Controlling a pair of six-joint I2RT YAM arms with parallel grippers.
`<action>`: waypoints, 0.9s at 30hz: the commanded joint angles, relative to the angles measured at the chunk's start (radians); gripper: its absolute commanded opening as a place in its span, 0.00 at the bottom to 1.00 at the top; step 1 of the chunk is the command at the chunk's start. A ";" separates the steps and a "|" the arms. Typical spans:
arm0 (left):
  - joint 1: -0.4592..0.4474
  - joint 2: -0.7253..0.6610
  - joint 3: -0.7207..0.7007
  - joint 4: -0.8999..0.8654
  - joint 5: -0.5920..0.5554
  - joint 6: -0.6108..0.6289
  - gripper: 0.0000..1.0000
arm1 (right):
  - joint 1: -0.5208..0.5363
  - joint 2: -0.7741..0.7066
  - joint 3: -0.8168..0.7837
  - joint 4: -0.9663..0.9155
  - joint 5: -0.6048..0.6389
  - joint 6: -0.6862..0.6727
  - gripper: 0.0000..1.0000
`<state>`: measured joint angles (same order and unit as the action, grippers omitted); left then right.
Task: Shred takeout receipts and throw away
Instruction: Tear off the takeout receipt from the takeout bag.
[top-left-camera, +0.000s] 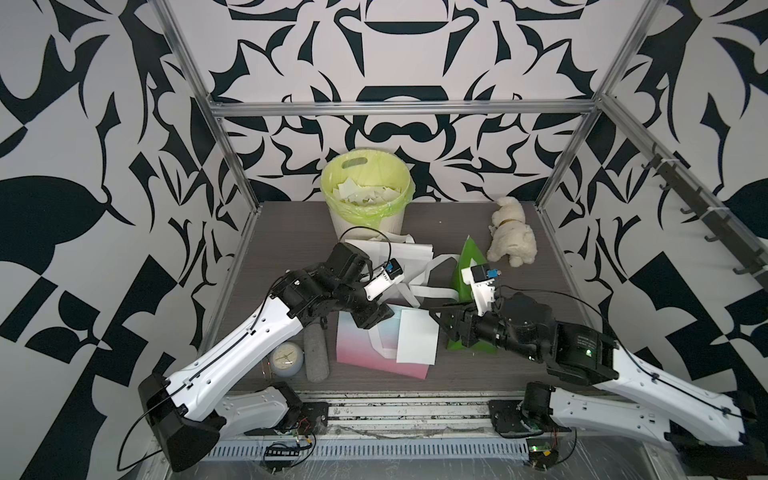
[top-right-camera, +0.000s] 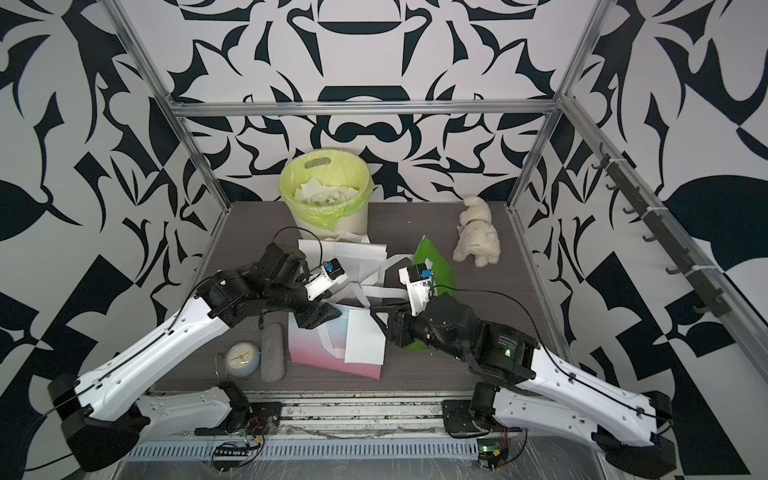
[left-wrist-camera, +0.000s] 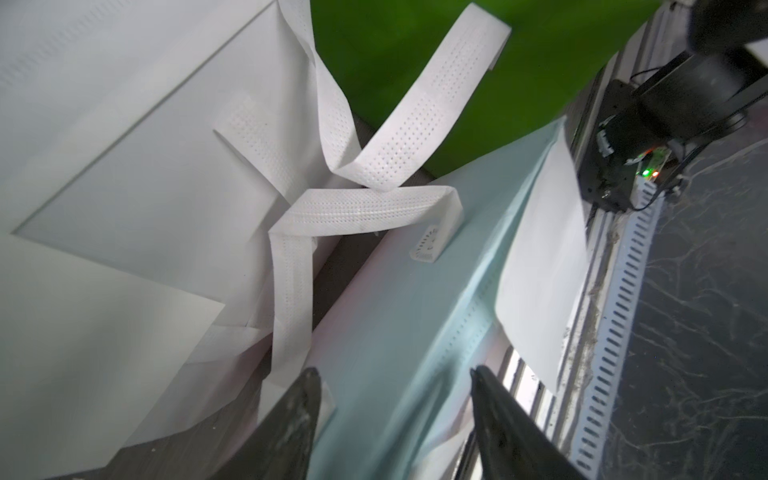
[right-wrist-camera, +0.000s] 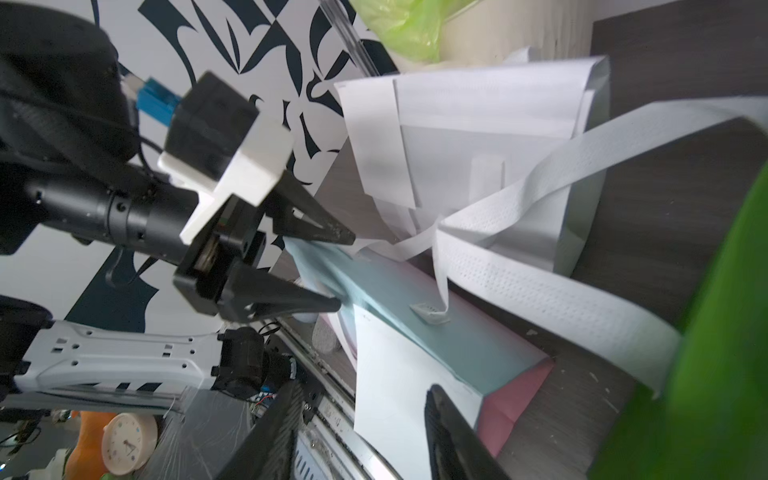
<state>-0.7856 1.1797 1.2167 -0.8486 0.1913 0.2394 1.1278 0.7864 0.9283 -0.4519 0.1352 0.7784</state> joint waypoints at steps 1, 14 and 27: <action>-0.003 0.006 -0.016 0.013 -0.035 -0.006 0.56 | 0.052 0.006 -0.008 0.024 0.048 0.076 0.51; -0.002 -0.008 -0.072 0.067 -0.096 -0.021 0.48 | 0.199 -0.002 -0.081 -0.107 0.183 0.260 0.56; -0.003 -0.015 -0.082 0.081 -0.056 -0.028 0.48 | 0.203 -0.101 -0.337 0.030 0.204 0.340 0.67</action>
<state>-0.7860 1.1736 1.1511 -0.7601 0.1200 0.2165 1.3251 0.7113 0.6182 -0.5014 0.3050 1.0977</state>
